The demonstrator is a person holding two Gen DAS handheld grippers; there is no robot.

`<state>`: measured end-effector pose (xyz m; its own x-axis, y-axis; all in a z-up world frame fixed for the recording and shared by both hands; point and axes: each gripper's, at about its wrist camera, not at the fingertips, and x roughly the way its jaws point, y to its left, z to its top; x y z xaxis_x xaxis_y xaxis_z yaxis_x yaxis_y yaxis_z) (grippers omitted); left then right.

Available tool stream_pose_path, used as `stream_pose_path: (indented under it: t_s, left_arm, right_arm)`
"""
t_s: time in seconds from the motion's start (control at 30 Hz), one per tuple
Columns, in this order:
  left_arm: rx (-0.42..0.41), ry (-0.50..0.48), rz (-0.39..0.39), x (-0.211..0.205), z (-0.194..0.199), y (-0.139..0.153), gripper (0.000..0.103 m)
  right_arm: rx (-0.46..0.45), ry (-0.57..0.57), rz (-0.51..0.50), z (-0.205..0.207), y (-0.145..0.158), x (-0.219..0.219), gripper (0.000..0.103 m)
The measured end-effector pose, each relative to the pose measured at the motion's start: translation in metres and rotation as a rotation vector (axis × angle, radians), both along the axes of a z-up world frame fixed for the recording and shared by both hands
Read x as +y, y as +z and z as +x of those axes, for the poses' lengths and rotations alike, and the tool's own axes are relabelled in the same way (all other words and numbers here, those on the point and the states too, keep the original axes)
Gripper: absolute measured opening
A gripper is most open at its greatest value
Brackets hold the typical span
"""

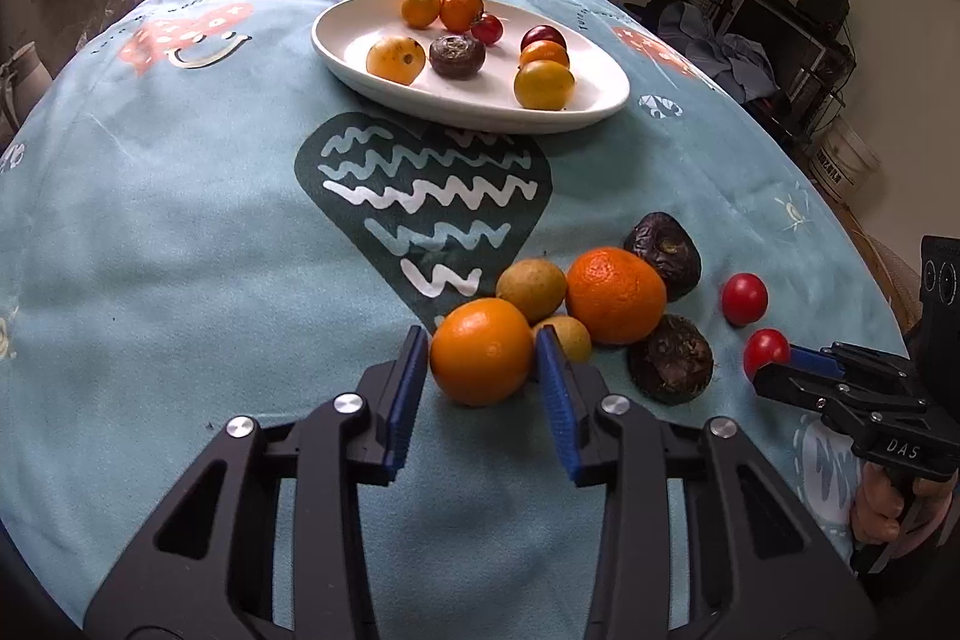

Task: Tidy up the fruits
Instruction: 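Grasp an orange with the left tool while the right tool grasps a red tomato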

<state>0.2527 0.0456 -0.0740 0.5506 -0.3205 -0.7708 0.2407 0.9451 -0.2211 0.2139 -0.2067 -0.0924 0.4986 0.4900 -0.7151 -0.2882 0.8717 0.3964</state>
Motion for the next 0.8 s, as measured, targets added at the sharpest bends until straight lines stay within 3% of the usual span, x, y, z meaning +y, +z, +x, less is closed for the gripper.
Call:
stream_pose_path:
  t_s: [0.23,0.43,0.8]
  left_arm:
    - [0.016,0.02,-0.037,0.005,0.001,-0.003,0.037]
    - [-0.042,0.048,0.066,-0.002,-0.013,0.001,0.036]
    - [-0.108,0.079,0.091,0.002,-0.026,0.014,0.036]
  right_arm:
    - [-0.001,0.0,0.008,0.0,0.0,-0.001,0.028]
    - [-0.003,0.006,0.02,0.0,0.001,-0.002,0.028]
    - [-0.037,0.015,-0.012,-0.004,0.005,0.003,0.028]
